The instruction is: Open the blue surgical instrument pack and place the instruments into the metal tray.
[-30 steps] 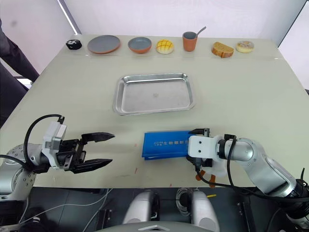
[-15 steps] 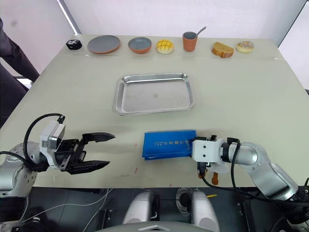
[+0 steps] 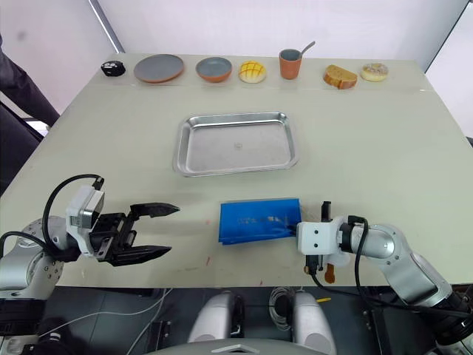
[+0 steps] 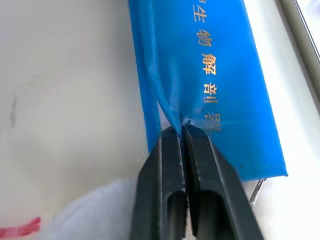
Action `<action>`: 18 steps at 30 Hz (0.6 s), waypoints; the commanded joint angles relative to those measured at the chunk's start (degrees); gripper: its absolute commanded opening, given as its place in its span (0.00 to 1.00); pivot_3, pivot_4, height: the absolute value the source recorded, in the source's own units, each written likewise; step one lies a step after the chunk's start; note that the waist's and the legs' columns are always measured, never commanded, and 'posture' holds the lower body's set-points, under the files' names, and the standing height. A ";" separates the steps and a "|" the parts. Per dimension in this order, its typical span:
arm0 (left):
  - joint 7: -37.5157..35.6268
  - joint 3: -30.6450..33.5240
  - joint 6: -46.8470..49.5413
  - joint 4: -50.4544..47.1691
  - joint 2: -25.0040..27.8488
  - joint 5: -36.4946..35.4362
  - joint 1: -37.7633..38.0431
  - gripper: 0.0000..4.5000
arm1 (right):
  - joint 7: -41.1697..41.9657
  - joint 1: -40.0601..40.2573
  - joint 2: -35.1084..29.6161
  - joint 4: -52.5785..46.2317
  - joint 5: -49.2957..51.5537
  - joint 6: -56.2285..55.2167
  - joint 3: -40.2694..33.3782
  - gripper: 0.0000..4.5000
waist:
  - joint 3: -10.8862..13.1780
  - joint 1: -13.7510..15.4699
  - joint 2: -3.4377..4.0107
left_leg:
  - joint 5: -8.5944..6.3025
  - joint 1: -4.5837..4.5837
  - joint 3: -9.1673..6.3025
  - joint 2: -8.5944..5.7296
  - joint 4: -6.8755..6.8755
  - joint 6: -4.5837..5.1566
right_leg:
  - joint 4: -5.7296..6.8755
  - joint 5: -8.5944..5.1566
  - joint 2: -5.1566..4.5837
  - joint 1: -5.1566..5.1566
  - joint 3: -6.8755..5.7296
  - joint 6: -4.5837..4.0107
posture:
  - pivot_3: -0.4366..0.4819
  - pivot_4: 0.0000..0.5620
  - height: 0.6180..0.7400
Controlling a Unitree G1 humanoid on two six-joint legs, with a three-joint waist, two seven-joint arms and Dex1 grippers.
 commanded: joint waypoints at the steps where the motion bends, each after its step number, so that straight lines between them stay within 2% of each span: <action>1: -0.89 0.48 -0.67 -1.46 -0.75 -0.62 -0.62 1.00 | 0.86 0.01 -0.01 1.26 0.47 0.02 -2.16 0.01 | -0.01 -0.01 -0.02 | 0.00 0.00 -0.01 0.00 0.00 0.00 | 0.00 0.00 0.01 0.00 0.00 0.00 | 0.48 0.27 1.00; 5: 0.88 0.95 -0.19 -1.91 -1.57 -0.93 -0.81 1.00 | 4.34 -1.04 0.03 -1.67 6.90 3.73 -4.46 0.01 | 0.00 0.08 -0.01 | 0.00 0.00 -0.01 0.00 0.00 0.00 | 0.01 0.00 0.01 0.00 0.00 0.00 | 0.48 0.27 1.00; 9: 3.61 1.20 -1.22 -0.76 -3.39 0.38 -1.50 1.00 | 10.02 -5.13 0.13 -6.21 21.49 16.58 -9.30 0.01 | 0.02 0.10 0.03 | 0.00 0.00 0.00 0.00 0.01 0.00 | 0.02 0.01 0.00 0.00 0.04 0.01 | 0.48 0.27 1.00; 13: 4.65 1.39 -2.48 -0.52 -4.40 1.41 -1.88 1.00 | 16.25 -12.04 -2.66 -4.53 32.24 29.86 -12.25 0.01 | 0.01 0.07 0.02 | 0.00 0.00 -0.06 0.01 -0.01 0.01 | 0.03 0.00 0.03 0.00 -0.02 -0.01 | 0.48 0.27 1.00; 18: 6.16 0.59 -3.88 -1.29 -4.93 2.83 -3.36 1.00 | 21.95 -21.98 -3.92 1.63 41.88 45.37 -12.00 0.01 | 0.03 0.02 0.04 | -0.01 -0.01 -0.05 0.01 0.00 0.01 | 0.03 0.00 0.01 -0.01 0.00 -0.02 | 0.48 0.27 1.00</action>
